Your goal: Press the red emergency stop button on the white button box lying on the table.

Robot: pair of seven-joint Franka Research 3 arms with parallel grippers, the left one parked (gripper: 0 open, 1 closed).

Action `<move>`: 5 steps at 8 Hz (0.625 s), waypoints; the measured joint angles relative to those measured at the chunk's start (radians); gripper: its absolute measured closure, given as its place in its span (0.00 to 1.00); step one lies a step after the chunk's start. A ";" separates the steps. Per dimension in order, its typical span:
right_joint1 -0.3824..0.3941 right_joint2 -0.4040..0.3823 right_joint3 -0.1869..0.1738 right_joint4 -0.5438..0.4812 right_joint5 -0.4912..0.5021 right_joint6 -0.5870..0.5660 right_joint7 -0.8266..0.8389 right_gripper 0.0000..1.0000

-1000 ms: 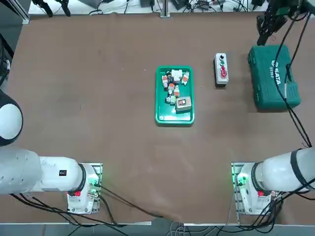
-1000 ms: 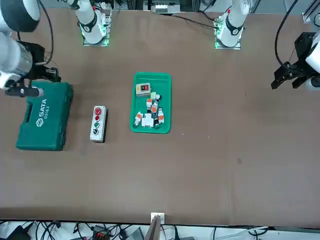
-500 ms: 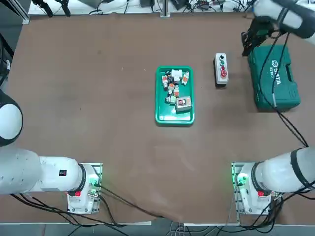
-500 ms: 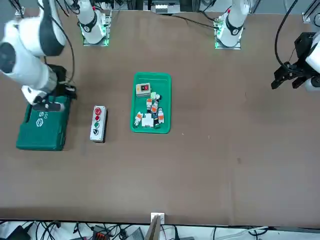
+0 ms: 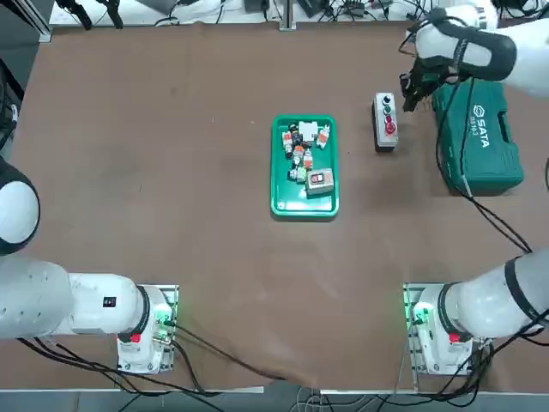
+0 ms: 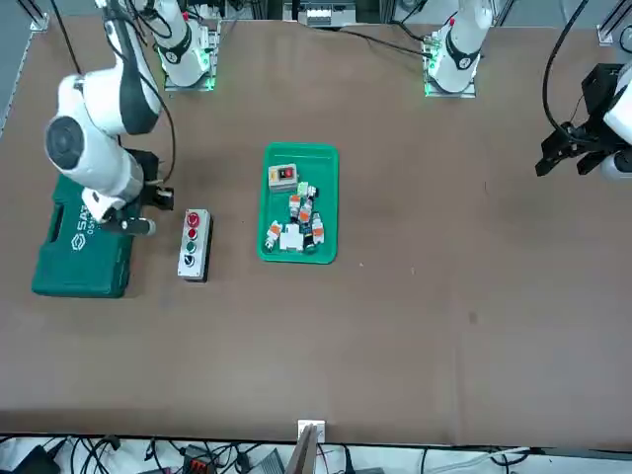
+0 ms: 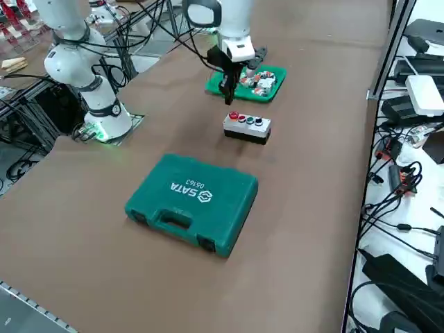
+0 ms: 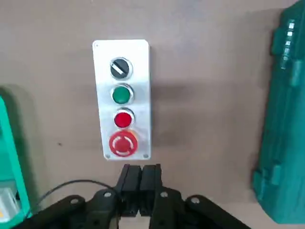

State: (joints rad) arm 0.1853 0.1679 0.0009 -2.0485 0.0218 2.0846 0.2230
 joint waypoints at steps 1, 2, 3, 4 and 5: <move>0.025 0.029 0.001 -0.004 0.000 0.044 0.033 0.98; 0.039 0.048 0.001 -0.016 0.000 0.086 0.049 0.98; 0.041 0.054 0.001 -0.039 0.000 0.124 0.051 0.98; 0.040 0.055 -0.001 -0.062 0.000 0.149 0.051 0.98; 0.040 0.055 -0.002 -0.078 0.000 0.160 0.051 0.98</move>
State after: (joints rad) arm 0.2254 0.2225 -0.0008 -2.1261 0.0218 2.2447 0.2741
